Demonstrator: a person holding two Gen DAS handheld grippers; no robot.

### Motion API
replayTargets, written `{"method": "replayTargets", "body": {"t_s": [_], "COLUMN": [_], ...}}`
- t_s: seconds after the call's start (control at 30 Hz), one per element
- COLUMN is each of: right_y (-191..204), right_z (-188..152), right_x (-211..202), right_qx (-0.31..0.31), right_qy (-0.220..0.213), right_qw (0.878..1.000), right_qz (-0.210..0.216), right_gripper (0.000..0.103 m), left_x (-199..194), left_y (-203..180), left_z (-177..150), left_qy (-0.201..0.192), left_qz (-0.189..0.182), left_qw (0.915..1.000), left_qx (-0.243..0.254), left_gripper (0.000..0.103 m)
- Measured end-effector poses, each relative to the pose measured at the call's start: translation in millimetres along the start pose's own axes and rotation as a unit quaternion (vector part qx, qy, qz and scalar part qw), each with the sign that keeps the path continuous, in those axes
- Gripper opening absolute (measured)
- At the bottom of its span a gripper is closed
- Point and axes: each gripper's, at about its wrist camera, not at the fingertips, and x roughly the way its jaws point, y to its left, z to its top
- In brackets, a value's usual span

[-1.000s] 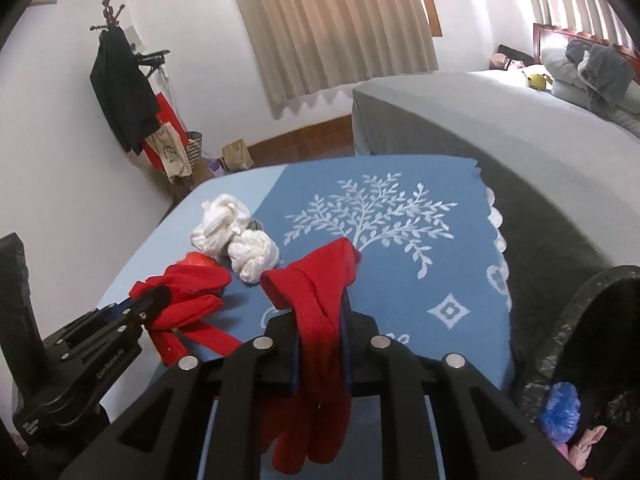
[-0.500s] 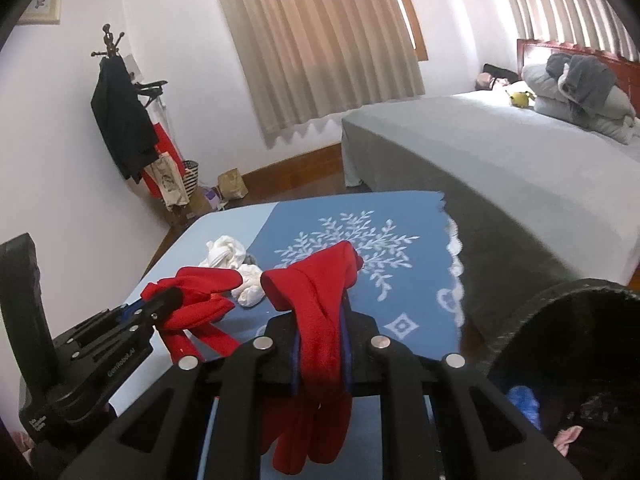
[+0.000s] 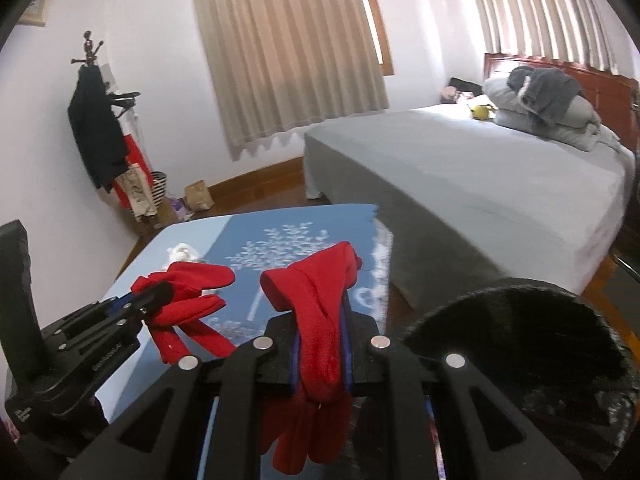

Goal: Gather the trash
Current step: 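Carry both red gloves over the trash bin and open both tools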

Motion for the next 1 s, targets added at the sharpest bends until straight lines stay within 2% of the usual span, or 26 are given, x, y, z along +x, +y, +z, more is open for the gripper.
{"method": "replayTargets", "body": {"t_s": [0.43,0.7,1.0], "right_y": [-69,-107,-146], "right_z": [-14,-26,-36], "right_x": [-41,-63,-78], "right_qx": [0.045,0.069,0.085], "right_qy": [-0.007,-0.006,-0.004], "right_qw": [0.996,0.991,0.985], "right_qz": [-0.075,-0.117,-0.148], "right_gripper": [0.015,0.015,0.015], "left_x": [9,18,35], "left_y": [-81,-134,-181], "left_z": [-1,-3,-8], "left_qy": [0.006,0.008,0.021], "left_qz": [-0.083,-0.133,-0.171], "left_qw": [0.9955,0.9886,0.9803], "left_qx": [0.044,0.072,0.097], "left_gripper": [0.011,0.011,0.011]}}
